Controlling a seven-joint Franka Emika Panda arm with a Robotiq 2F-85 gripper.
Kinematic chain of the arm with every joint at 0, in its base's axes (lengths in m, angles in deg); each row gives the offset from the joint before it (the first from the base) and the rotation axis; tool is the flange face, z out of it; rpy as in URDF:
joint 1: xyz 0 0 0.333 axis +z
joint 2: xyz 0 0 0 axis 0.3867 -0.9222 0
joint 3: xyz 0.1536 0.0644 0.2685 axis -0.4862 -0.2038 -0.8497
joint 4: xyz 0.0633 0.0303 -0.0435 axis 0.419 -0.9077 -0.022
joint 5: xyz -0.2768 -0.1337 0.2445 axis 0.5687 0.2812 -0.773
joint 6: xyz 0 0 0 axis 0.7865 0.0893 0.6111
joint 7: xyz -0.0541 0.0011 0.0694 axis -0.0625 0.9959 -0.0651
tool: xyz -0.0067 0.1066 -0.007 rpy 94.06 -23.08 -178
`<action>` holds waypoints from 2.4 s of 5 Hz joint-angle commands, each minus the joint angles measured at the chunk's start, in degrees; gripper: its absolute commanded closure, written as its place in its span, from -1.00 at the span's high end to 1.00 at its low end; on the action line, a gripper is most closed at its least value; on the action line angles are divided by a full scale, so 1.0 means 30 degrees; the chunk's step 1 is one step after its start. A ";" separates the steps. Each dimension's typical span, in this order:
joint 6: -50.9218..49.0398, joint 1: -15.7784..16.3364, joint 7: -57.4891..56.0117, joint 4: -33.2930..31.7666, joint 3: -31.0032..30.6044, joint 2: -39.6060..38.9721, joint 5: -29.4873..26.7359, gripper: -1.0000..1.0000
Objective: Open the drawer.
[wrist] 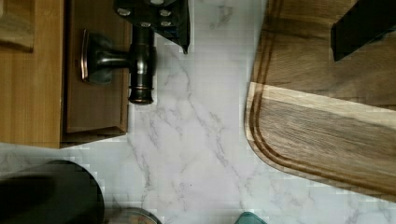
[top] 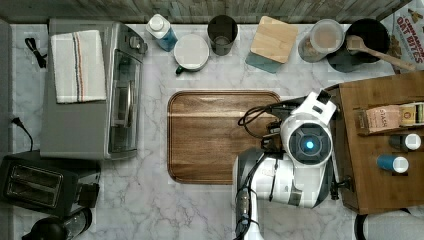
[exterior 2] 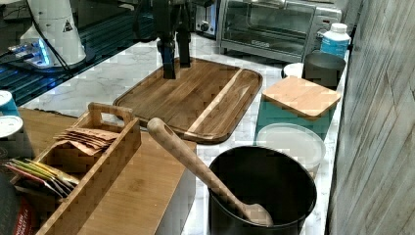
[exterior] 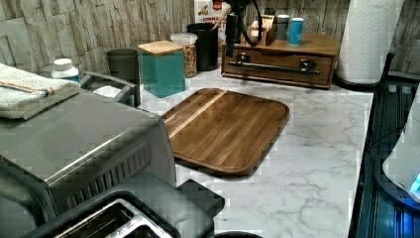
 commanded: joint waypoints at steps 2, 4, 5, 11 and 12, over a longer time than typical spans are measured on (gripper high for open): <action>0.0837 -0.1657 -0.3408 -0.0013 0.2171 -0.0037 -0.0585 1.00; 0.2014 -0.2037 -0.4376 -0.0096 0.2552 -0.1064 -0.1640 1.00; 0.2042 -0.2277 -0.4339 -0.0270 0.2558 -0.1449 -0.2125 1.00; 0.5229 -0.1513 -0.1157 -0.1270 0.3805 -0.4372 -0.0344 1.00; 0.3314 -0.0599 -0.0161 -0.1144 0.4222 -0.3578 0.0277 1.00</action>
